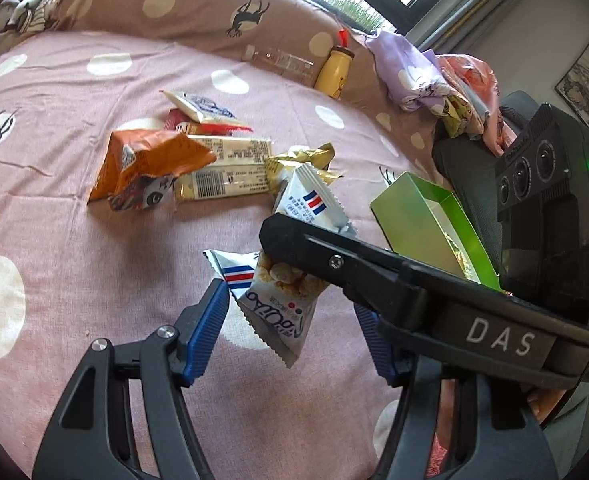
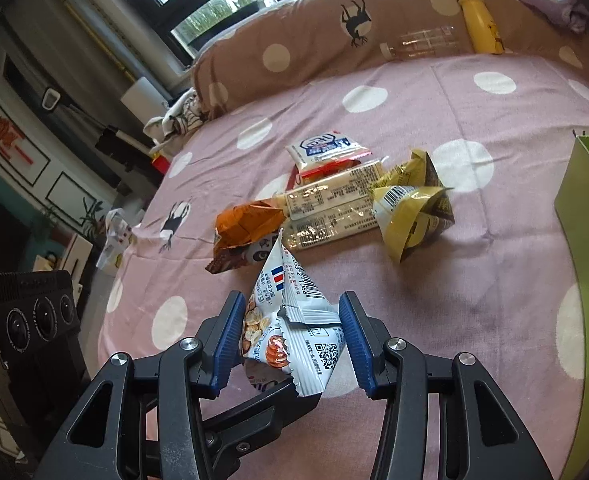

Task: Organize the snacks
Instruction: 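Lift the white-blue peanut bag off the bedspread with the right gripper, then carry the peanut bag over the green box with the right gripper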

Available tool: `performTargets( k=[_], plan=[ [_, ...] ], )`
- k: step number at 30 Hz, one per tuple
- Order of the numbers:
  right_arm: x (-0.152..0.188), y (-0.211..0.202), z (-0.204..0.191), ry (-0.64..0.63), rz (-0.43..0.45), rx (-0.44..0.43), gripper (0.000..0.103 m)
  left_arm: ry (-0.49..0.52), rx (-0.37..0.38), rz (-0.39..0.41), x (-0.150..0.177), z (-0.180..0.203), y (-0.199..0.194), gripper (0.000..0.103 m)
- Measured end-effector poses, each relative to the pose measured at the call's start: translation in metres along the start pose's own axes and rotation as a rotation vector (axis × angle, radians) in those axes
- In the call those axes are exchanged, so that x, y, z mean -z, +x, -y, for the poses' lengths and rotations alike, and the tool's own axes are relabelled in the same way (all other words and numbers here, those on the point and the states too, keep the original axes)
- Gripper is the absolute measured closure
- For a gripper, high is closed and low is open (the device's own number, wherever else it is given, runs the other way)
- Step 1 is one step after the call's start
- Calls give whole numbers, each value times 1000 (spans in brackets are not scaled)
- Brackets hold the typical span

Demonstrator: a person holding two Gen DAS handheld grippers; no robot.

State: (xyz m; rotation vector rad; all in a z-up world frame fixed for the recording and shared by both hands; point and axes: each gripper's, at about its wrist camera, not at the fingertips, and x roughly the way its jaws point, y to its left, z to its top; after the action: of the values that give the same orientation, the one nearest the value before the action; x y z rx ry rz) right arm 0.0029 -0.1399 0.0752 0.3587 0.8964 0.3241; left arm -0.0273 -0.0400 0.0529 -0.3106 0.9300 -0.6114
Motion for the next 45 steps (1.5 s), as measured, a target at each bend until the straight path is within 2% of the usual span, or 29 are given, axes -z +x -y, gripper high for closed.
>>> performTargets(
  k=[18,45],
  plan=[
    [1,-19,-11,-41,83,0,52,57,5,82,-1,10,-13,39],
    [-3,-41,-14,-93,132,37,52,96,49,113,-5,25,-18,39]
  ],
)
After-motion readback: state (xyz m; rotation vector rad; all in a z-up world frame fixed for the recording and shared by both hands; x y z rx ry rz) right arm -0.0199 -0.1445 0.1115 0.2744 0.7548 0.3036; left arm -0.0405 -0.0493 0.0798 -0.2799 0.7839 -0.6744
